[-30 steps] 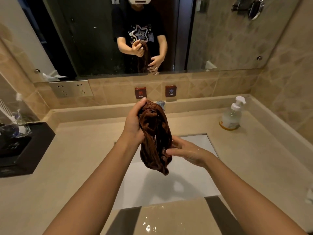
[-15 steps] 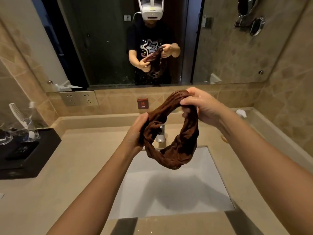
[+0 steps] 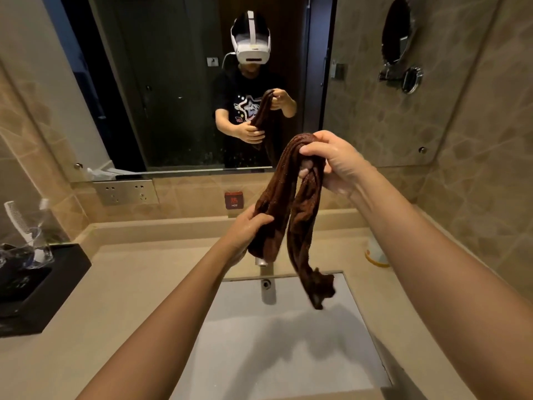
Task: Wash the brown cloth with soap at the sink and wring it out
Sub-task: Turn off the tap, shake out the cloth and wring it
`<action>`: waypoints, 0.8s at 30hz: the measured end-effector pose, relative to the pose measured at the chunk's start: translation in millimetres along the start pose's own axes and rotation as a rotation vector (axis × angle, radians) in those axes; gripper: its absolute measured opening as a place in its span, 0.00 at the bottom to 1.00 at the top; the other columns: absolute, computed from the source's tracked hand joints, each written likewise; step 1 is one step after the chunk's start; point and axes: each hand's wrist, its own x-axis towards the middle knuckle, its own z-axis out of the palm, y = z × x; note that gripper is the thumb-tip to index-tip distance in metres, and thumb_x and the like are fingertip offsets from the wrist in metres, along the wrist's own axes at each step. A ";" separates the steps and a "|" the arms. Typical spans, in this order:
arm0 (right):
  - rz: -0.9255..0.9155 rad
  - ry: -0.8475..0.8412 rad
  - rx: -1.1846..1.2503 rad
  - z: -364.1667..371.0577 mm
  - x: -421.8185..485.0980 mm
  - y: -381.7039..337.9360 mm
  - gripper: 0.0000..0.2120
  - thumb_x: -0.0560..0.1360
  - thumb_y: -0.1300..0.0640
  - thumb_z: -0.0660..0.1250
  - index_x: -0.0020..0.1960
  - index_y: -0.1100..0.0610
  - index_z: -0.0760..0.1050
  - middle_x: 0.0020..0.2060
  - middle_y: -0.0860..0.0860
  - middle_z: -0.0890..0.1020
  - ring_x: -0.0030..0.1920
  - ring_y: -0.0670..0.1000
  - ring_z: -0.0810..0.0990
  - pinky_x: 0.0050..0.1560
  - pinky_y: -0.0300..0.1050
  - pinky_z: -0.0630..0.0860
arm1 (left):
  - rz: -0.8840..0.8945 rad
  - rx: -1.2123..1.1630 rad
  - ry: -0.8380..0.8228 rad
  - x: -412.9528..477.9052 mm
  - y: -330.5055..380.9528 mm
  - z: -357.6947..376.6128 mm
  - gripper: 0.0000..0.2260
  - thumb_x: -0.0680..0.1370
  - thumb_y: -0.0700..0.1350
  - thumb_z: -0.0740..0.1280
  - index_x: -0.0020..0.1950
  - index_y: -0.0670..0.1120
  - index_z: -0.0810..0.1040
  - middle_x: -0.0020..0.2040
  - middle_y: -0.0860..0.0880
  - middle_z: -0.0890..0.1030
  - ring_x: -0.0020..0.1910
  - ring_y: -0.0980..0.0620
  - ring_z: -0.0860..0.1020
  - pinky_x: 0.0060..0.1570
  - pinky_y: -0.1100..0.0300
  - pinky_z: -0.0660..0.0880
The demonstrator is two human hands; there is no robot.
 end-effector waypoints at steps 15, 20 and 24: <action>-0.091 -0.035 0.078 18.3 18.0 -22.7 0.05 0.75 0.69 0.61 0.51 0.64 0.71 0.44 0.58 0.78 0.40 0.51 0.82 0.43 0.45 0.81 | 0.097 -0.074 0.029 26.6 -6.7 57.2 0.34 0.67 0.46 0.77 0.69 0.45 0.66 0.61 0.45 0.78 0.59 0.49 0.78 0.59 0.54 0.76; -0.105 0.103 -0.180 -6.0 23.7 -25.8 0.09 0.73 0.67 0.65 0.52 0.62 0.71 0.46 0.58 0.79 0.45 0.53 0.81 0.41 0.45 0.79 | 0.067 0.036 0.045 15.5 -10.1 37.9 0.35 0.64 0.52 0.76 0.67 0.45 0.68 0.57 0.47 0.78 0.55 0.49 0.78 0.54 0.54 0.77; -0.012 0.291 -0.312 -44.5 19.7 -17.0 0.08 0.73 0.65 0.67 0.44 0.56 0.69 0.43 0.56 0.79 0.43 0.52 0.81 0.42 0.47 0.78 | 0.065 0.201 -0.017 13.0 3.9 8.5 0.36 0.68 0.46 0.76 0.72 0.48 0.63 0.61 0.50 0.72 0.59 0.53 0.73 0.57 0.57 0.73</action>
